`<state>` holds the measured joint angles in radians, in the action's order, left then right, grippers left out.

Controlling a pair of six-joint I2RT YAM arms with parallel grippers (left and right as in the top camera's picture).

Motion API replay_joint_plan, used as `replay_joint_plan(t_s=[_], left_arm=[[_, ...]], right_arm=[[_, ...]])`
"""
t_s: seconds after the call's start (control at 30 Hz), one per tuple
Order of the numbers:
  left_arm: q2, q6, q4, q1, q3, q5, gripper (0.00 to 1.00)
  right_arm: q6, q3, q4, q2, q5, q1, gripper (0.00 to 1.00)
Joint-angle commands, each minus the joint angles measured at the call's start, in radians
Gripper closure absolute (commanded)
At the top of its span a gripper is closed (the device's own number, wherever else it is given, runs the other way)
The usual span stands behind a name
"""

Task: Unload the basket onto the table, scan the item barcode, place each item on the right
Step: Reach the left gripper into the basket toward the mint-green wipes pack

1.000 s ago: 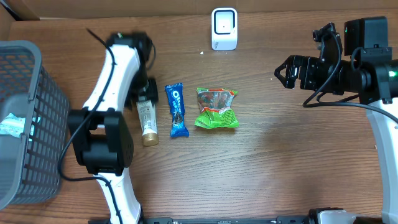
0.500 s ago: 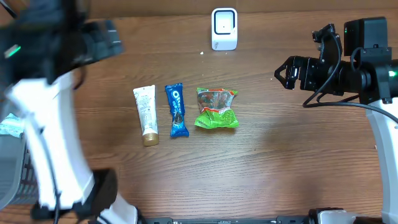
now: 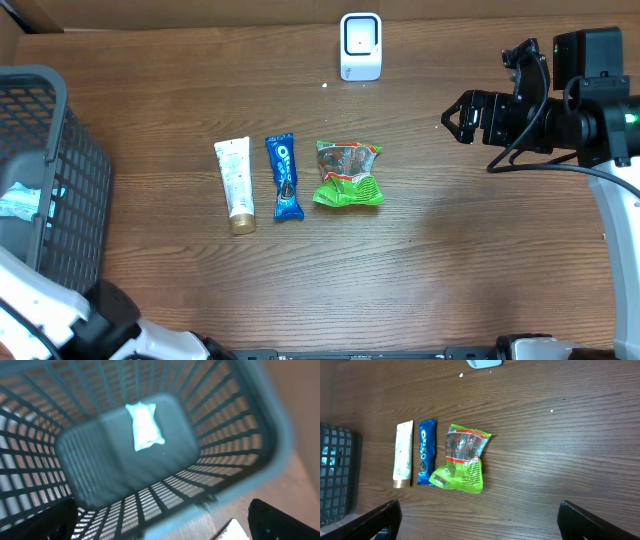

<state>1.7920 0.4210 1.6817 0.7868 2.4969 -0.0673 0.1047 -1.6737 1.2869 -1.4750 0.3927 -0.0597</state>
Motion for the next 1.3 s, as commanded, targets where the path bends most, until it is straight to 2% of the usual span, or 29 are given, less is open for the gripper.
replay_joint_plan(t_s=[0.0,0.23,0.67,1.27], left_arm=[[0.113,0.023,-0.007,0.02,-0.05,0.034,0.02],[0.3,0.09,-0.034,0.02,-0.068,0.004,0.05],[0.554,0.093,-0.139,0.022,-0.069,-0.076,0.05],[0.721,0.054,-0.217,0.034,-0.075,-0.154,0.05]], right_arm=[[-0.001,-0.021,-0.002,0.003,0.002,-0.003,0.0],[-0.001,-0.021,0.01,0.003,0.002,-0.003,0.0],[-0.001,-0.021,0.01,0.003,0.002,-0.003,0.0],[0.0,-0.021,0.01,0.002,0.002,-0.003,0.0]])
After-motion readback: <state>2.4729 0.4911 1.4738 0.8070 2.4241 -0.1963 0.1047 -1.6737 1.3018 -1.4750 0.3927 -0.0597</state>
